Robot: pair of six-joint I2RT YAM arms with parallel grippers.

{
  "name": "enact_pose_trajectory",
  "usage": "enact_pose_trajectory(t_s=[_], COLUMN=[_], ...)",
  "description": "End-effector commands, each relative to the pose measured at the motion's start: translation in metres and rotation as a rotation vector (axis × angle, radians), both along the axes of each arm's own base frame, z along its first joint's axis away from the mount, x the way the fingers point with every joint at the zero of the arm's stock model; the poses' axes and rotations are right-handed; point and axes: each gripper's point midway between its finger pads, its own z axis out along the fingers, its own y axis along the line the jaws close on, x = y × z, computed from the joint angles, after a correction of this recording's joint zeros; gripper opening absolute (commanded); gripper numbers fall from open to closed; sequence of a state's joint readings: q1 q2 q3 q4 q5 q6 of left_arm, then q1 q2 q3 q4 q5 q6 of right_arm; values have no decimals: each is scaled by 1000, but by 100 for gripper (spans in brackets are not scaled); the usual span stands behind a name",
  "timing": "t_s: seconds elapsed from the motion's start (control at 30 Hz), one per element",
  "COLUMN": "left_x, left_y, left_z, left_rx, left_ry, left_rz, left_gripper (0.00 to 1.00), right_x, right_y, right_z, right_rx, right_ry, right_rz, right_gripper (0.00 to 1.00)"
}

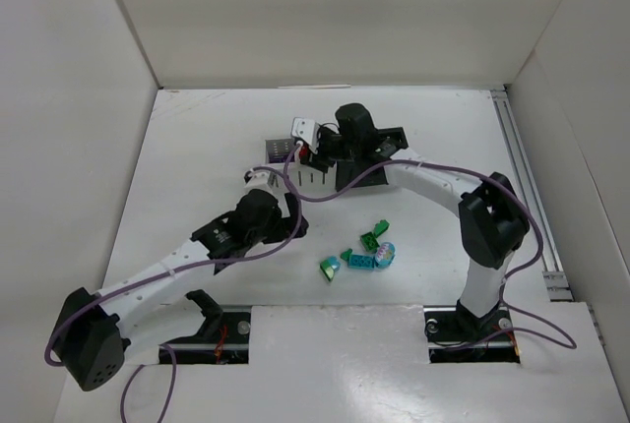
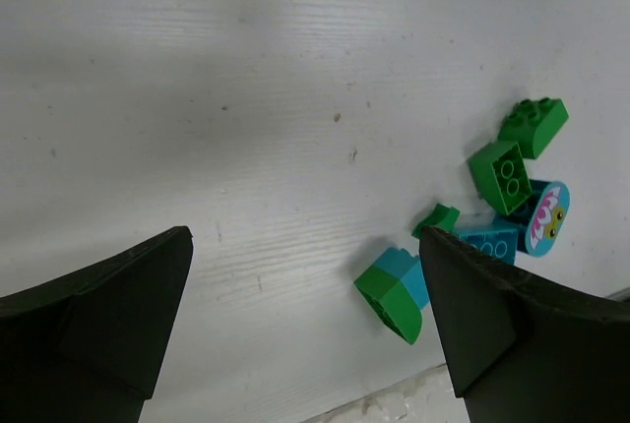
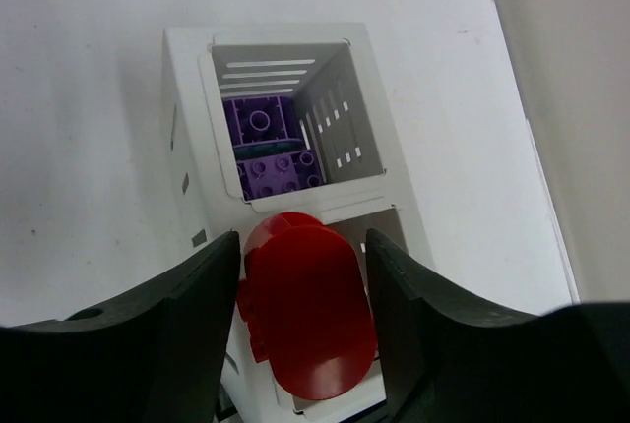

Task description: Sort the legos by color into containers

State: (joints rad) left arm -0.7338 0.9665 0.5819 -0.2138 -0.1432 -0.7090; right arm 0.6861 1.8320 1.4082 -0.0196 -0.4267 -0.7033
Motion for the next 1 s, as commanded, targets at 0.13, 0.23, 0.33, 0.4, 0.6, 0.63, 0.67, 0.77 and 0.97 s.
enact_pose_trajectory(t_s=[0.13, 0.23, 0.33, 0.4, 0.6, 0.63, 0.67, 0.77, 0.97], left_x=[-14, -19, -23, -23, -45, -47, -54, -65, -83], left_y=[-31, -37, -42, -49, -72, -76, -80, -85, -91], left_z=[3, -4, -8, -4, -19, -19, -24, -38, -49], left_rx=[-71, -53, -25, -29, 53, 56, 72, 111, 148], left_ry=[-31, -20, -18, -36, -42, -39, -34, 3, 92], left_rz=[-170, -205, -231, -256, -421, -435, -469, -502, -458], left_gripper=[99, 99, 99, 99, 97, 96, 95, 87, 80], right_x=[6, 3, 0, -6, -18, -22, -22, -32, -42], right_y=[11, 8, 6, 1, -45, -50, -60, -84, -123], right_z=[42, 51, 56, 63, 76, 75, 74, 68, 60], right_rx=[83, 92, 98, 108, 115, 112, 108, 100, 98], right_ry=[-67, -79, -86, -87, -103, -103, -106, -96, -85], right_rz=[42, 43, 43, 40, -33, -42, -64, -111, -209], right_gripper=[70, 77, 79, 80, 80, 80, 80, 80, 81])
